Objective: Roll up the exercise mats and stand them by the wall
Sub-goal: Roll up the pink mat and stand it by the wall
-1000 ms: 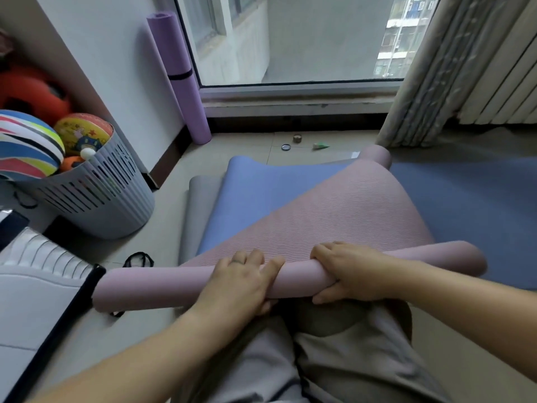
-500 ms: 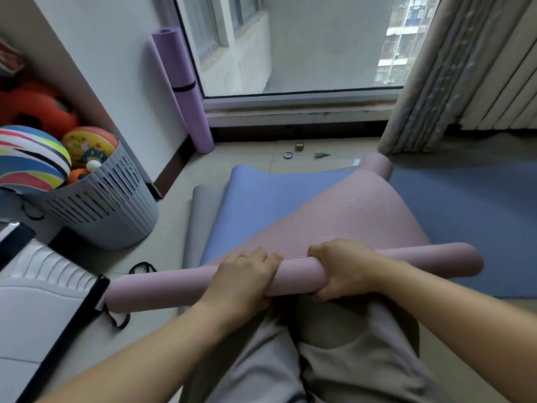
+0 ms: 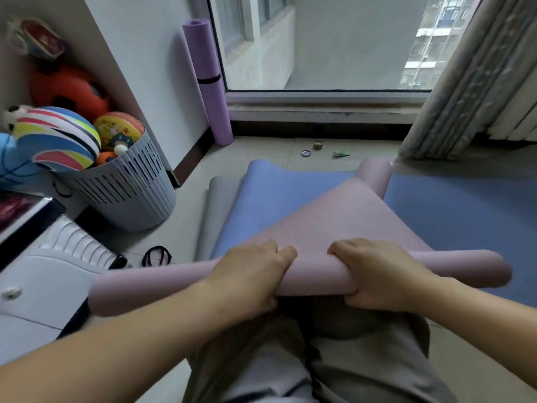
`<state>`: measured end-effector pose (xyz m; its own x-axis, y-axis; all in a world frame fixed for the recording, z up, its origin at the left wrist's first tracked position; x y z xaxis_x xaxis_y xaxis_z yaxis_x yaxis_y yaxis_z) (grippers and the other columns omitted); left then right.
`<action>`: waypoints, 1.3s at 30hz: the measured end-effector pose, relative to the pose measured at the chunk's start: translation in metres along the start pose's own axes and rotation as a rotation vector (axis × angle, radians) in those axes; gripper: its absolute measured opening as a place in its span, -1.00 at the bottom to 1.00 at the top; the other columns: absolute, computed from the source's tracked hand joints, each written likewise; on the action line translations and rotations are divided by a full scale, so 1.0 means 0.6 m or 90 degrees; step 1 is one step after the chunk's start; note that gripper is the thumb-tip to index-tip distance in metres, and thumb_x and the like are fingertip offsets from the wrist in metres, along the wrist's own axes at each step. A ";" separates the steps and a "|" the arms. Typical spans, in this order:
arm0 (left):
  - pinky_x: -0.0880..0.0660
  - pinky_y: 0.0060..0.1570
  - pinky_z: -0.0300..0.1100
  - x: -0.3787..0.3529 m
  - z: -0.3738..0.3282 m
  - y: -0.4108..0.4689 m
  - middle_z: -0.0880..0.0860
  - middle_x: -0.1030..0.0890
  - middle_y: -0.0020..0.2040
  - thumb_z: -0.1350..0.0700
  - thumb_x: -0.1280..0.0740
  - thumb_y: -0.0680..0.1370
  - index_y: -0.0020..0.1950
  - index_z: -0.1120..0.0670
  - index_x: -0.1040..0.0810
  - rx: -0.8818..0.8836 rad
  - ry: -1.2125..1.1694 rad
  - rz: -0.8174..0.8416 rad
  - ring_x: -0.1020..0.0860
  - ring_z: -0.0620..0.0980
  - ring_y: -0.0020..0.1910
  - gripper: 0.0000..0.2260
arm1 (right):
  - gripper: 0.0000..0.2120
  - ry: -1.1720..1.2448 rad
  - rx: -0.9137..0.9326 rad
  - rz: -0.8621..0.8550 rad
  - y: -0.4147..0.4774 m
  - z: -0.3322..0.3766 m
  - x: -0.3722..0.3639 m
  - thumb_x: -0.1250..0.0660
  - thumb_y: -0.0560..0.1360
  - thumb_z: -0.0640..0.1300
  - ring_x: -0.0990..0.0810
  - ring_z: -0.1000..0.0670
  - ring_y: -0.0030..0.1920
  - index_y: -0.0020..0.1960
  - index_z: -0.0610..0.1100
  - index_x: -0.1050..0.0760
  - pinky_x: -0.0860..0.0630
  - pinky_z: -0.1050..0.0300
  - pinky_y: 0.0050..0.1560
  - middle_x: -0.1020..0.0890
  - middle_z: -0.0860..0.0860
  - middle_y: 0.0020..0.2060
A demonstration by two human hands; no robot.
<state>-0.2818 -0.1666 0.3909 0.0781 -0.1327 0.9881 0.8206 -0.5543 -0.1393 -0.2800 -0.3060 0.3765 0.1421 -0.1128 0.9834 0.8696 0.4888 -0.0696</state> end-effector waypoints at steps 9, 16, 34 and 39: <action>-0.45 -0.12 -0.14 -0.074 0.009 -0.006 -0.10 -0.57 0.04 0.02 -0.42 0.33 0.03 -0.15 -0.35 -0.027 -0.225 0.188 -0.51 -0.02 -0.03 -0.63 | -0.41 -0.118 0.039 -0.071 -0.020 0.025 -0.046 -0.47 0.06 0.17 -0.52 -0.06 -0.21 0.03 -0.03 -0.48 -0.49 0.05 -0.31 -0.53 0.02 -0.15; -0.37 0.11 -0.03 -0.070 -0.010 -0.016 0.02 -0.35 0.25 -0.01 -0.34 0.46 0.44 -0.06 -0.15 0.037 0.024 0.018 -0.38 0.09 0.21 -0.39 | -0.48 0.017 -0.008 0.166 0.024 -0.001 -0.053 -0.41 0.30 0.15 -0.51 0.03 0.04 0.19 0.06 -0.36 -0.43 0.11 -0.02 -0.54 0.11 0.07; -0.36 0.11 -0.07 -0.035 0.025 -0.007 -0.02 -0.40 0.24 0.01 -0.35 0.41 0.46 -0.13 -0.10 0.035 -0.018 -0.034 -0.43 0.06 0.22 -0.32 | -0.57 -0.029 -0.012 0.160 0.029 -0.010 -0.002 -0.40 0.24 0.14 -0.52 -0.01 -0.19 0.03 0.02 -0.37 -0.45 0.10 -0.23 -0.57 0.06 -0.17; -0.47 0.03 -0.08 -0.073 0.032 0.011 -0.09 -0.52 0.15 0.05 -0.37 0.32 0.26 -0.16 -0.30 0.016 -0.169 0.100 -0.51 0.03 0.11 -0.46 | -0.31 -0.058 -0.025 0.129 0.005 -0.007 -0.041 -0.41 0.28 0.26 -0.46 0.00 0.12 0.30 0.03 -0.30 -0.45 0.04 0.10 -0.46 0.09 0.15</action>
<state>-0.2693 -0.1486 0.3478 0.3473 0.0067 0.9377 0.8007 -0.5225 -0.2929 -0.2787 -0.3056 0.3510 0.2736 0.0634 0.9598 0.8457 0.4595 -0.2714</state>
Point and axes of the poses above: each hand's wrist, its own y-axis towards the middle knuckle, its own x-axis out of the back of the hand, z = x × y, the point moved 8 cm from there along y, towards the middle knuckle
